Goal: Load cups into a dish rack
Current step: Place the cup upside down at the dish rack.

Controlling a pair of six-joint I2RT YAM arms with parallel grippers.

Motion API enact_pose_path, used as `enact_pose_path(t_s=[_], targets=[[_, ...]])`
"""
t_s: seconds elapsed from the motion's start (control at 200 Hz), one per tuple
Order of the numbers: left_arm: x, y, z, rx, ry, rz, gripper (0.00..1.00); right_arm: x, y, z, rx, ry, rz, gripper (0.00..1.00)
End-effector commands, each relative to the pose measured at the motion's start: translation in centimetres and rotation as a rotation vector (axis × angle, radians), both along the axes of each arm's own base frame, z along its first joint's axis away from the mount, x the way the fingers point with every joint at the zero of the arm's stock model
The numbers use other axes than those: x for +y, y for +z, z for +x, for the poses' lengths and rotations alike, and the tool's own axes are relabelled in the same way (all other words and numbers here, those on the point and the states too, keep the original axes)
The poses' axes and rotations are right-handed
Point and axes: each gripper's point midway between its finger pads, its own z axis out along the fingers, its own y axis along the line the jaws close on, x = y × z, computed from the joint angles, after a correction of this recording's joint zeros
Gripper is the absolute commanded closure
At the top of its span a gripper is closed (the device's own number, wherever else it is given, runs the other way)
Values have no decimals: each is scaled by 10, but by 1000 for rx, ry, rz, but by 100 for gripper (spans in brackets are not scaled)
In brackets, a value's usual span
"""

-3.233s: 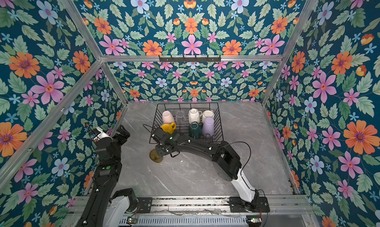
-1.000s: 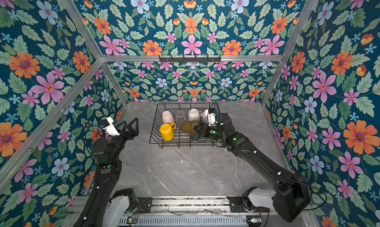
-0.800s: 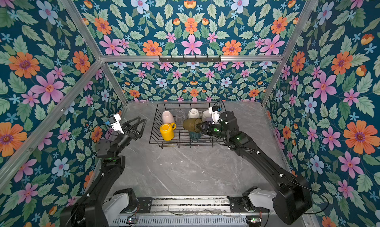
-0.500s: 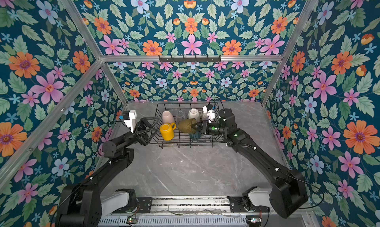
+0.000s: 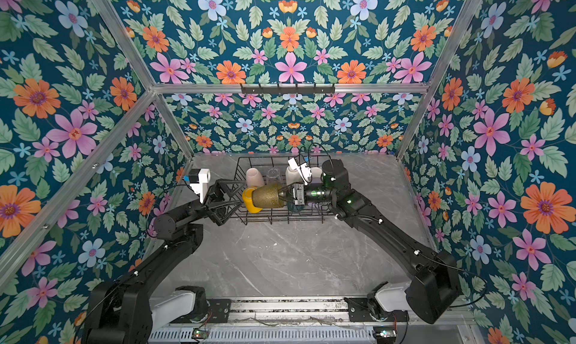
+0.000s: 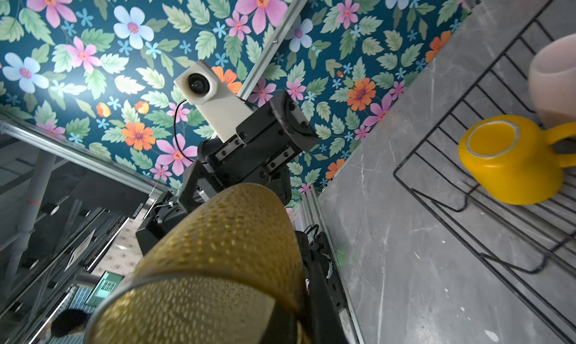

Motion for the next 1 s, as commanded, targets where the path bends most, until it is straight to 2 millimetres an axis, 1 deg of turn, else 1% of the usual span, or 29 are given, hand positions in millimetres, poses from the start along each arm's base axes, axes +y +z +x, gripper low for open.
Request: enact_pose_path(t_s=[0.0,0.185,0.31,0.655,0.995], targets=[[-1,0,-8,-46,-9,20,0,5,7,-3,-46,32,13,100],[-2,-2,-9,-46,2,40,0,18,13,-10,-53,74,23,100],[-1,-1,-15,-66,0,41,0,24,13,-11,-47,89,25,100],[-2,-1,-17,-64,-4,43,0,40,15,-19,-45,134,41,100],[-6,0,-27,-81,-35,53,0,53,13,-16,-32,159,53,100]])
